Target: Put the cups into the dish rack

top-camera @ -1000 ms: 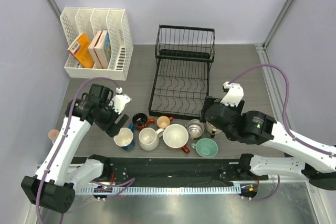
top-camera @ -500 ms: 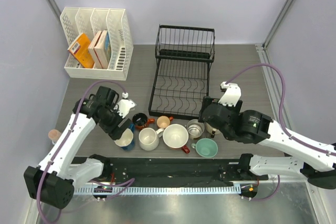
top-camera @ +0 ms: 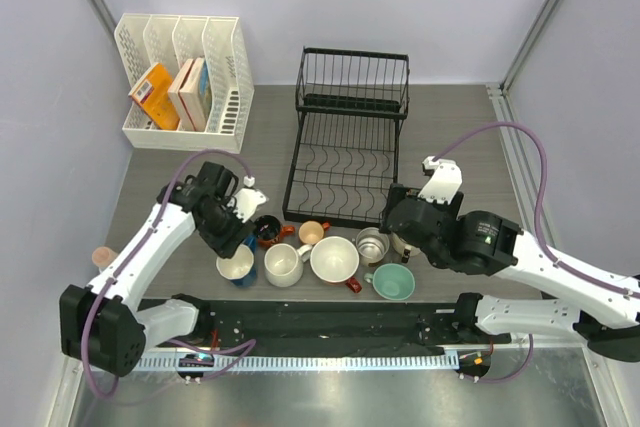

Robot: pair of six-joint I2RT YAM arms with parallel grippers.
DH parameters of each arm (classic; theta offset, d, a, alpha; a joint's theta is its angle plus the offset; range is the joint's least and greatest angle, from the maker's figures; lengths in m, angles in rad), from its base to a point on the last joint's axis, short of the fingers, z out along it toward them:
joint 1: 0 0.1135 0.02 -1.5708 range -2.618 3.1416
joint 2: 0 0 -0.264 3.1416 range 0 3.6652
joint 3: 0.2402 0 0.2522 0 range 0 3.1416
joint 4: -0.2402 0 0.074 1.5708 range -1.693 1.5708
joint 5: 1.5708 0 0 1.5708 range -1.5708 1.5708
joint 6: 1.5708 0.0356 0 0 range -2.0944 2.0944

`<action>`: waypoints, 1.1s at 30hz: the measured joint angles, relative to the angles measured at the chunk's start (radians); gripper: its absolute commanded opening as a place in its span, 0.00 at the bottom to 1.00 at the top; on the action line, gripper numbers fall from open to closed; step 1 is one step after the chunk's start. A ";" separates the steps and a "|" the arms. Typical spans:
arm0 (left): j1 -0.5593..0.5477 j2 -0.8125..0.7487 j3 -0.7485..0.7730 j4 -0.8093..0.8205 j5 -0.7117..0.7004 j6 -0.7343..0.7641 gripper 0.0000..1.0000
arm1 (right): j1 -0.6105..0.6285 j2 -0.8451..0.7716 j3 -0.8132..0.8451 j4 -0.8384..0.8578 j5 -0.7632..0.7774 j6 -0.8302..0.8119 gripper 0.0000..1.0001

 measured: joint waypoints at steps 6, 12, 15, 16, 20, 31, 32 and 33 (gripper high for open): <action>0.000 0.033 -0.034 0.027 0.007 0.019 0.16 | 0.000 -0.005 -0.006 0.000 0.002 0.004 0.93; 0.000 0.060 -0.034 0.050 0.034 0.024 0.00 | 0.000 -0.004 -0.006 0.000 0.002 0.004 0.93; 0.000 0.060 -0.032 0.051 0.038 0.024 0.00 | 0.000 -0.004 -0.006 0.000 0.002 0.004 0.93; 0.000 0.060 -0.032 0.051 0.039 0.024 0.00 | 0.000 -0.003 -0.006 0.000 0.002 0.004 0.93; -0.002 0.029 -0.020 0.046 0.035 0.047 0.00 | 0.000 0.001 -0.005 0.000 0.000 0.003 0.93; -0.002 -0.166 0.262 -0.081 0.063 0.104 0.00 | 0.000 0.030 -0.002 0.069 -0.061 -0.034 0.94; -0.002 -0.186 0.278 -0.085 0.077 0.101 0.00 | 0.000 0.030 -0.002 0.092 -0.082 -0.043 0.94; -0.002 -0.202 0.286 -0.085 0.090 0.097 0.00 | 0.000 0.030 -0.002 0.108 -0.096 -0.049 0.94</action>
